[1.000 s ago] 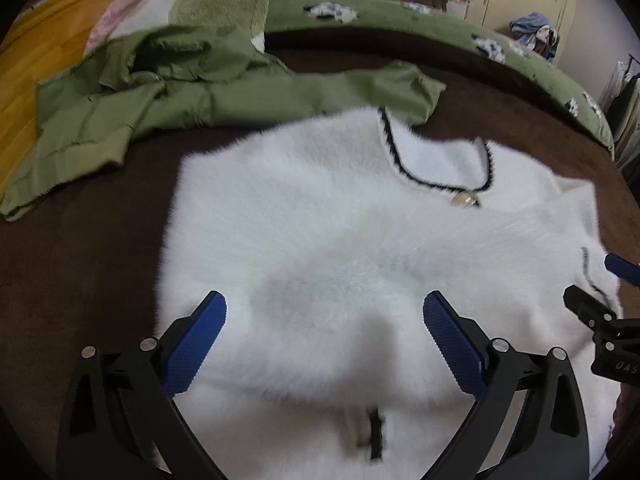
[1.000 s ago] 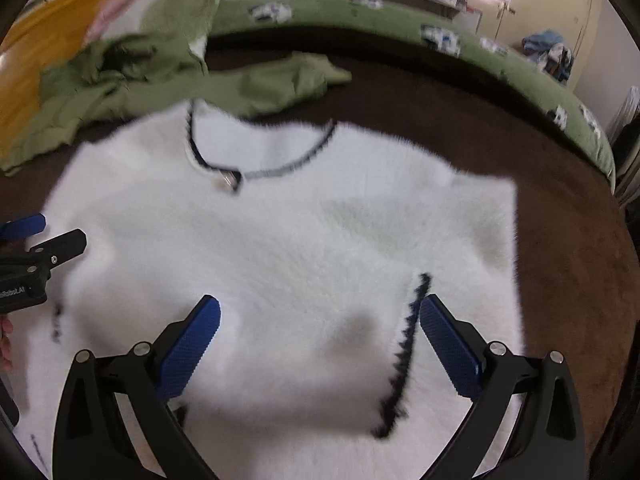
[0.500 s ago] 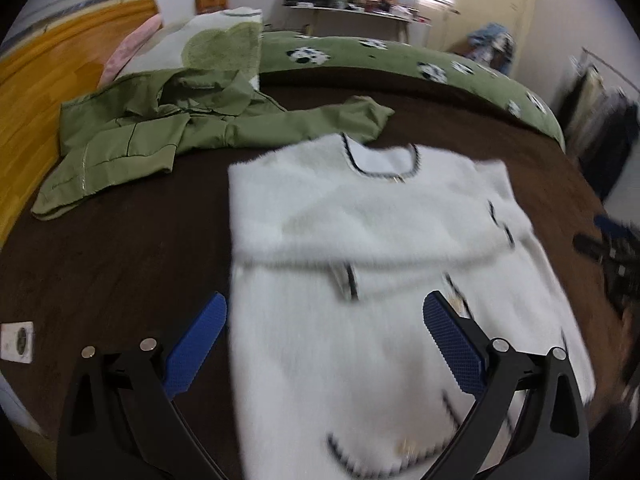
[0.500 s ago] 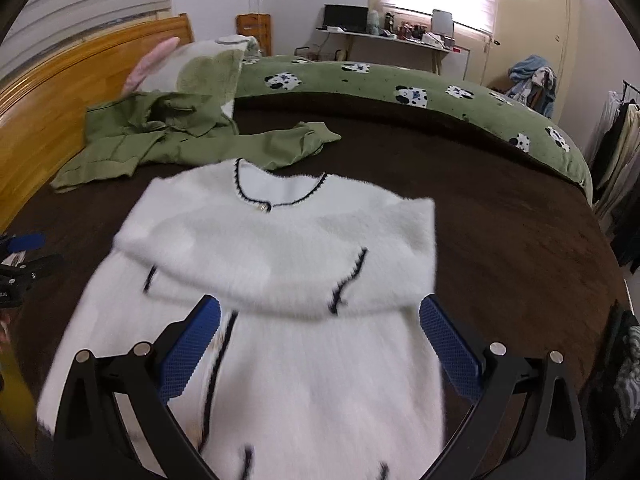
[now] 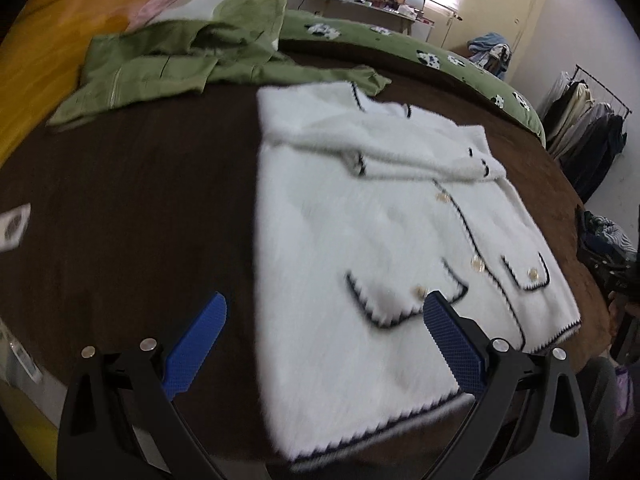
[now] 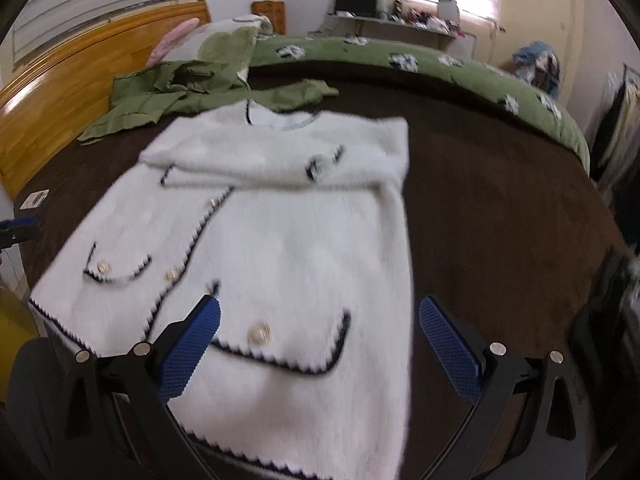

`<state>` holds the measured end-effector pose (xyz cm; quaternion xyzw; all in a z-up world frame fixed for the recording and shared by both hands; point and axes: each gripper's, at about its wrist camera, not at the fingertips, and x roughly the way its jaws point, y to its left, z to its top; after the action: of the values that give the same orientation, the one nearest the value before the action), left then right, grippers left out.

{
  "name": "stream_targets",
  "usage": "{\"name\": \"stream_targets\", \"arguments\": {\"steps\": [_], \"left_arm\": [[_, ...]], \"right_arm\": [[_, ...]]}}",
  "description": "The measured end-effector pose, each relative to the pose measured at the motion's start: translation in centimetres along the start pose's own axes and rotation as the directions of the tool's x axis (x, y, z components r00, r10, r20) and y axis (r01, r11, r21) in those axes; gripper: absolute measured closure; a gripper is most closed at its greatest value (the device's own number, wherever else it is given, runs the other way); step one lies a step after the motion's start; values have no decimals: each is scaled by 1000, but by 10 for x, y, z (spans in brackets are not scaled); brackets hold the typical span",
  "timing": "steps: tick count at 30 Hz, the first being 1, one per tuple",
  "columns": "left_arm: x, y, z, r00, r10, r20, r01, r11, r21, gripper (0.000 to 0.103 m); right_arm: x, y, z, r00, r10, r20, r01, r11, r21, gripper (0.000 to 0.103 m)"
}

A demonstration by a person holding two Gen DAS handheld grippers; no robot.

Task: Fold large clothes
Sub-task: 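Grasp the hem with both tools and fold it toward the collar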

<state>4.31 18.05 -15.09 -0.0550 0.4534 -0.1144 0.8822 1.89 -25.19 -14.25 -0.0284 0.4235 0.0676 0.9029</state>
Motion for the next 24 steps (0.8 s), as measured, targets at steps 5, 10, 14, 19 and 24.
{"name": "stream_targets", "arguments": {"steps": [5,10,14,19,24], "left_arm": [[3,10,-33,999,-20,-46,20,1000,-10,6],[9,21,-52,998,-38,-45,35,998,-58,6],[16,22,-61,997,-42,-58,37,996,-79,6],[34,19,-71,993,-71,-96,63,994,-89,6],[42,16,-81,993,-71,-93,64,995,-83,6]], "right_arm": [[1,-14,-32,999,12,-49,-7,997,82,5],[-1,-34,-55,997,28,-70,-15,984,177,5],[4,-41,-65,995,26,-100,-6,981,193,5],[24,-52,-81,985,86,-150,-41,958,285,5],[29,-50,-94,986,82,-142,-40,961,274,5]]}}
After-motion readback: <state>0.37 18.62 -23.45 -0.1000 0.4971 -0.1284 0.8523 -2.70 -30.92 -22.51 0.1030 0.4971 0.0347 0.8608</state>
